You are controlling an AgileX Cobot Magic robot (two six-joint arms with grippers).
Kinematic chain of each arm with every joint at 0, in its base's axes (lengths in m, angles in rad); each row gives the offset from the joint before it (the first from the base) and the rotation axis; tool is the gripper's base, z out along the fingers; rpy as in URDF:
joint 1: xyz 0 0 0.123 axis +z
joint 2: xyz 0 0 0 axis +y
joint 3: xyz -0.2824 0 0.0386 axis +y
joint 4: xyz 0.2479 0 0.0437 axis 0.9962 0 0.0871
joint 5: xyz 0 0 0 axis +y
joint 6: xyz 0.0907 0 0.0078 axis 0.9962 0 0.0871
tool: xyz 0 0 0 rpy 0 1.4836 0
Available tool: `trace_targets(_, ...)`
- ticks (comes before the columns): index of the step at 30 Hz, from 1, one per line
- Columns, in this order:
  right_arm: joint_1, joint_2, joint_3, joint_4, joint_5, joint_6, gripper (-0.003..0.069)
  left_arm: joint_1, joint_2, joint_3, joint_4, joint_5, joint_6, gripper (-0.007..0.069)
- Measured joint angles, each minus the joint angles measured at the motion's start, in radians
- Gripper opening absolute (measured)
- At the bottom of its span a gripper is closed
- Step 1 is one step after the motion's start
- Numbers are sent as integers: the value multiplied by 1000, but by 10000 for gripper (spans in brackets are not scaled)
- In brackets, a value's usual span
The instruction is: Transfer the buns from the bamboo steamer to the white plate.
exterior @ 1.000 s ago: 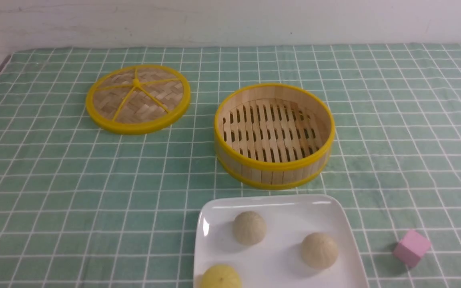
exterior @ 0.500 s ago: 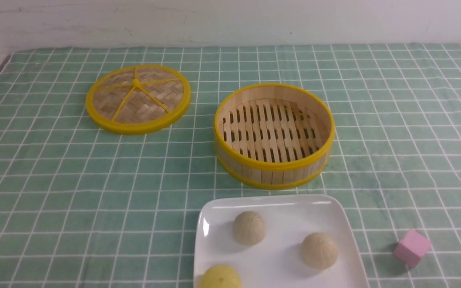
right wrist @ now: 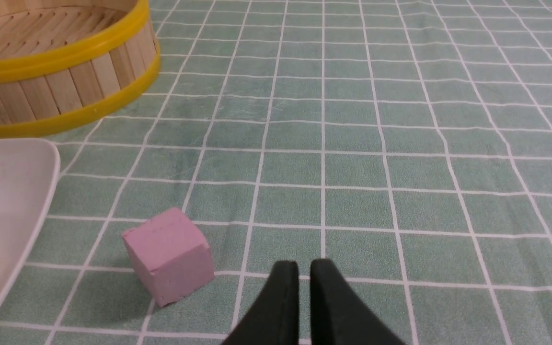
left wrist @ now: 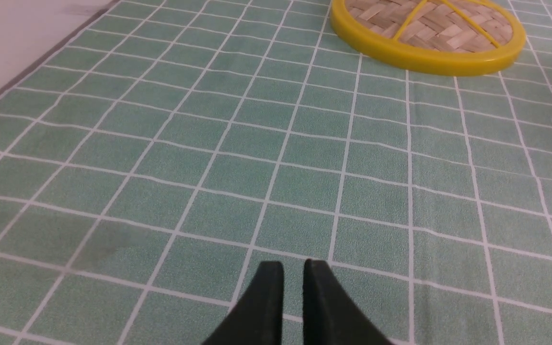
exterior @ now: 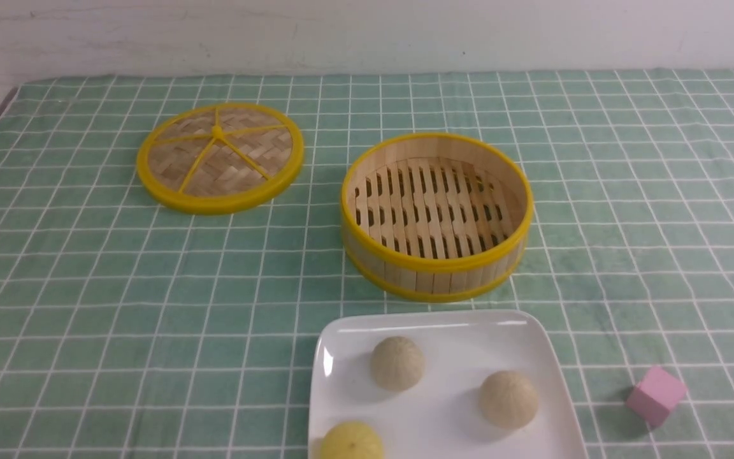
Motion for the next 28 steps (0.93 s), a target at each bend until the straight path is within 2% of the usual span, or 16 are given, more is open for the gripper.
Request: trace_targets(28,0,0,0,0,0,0,99,0,0,0,2,0,0,128)
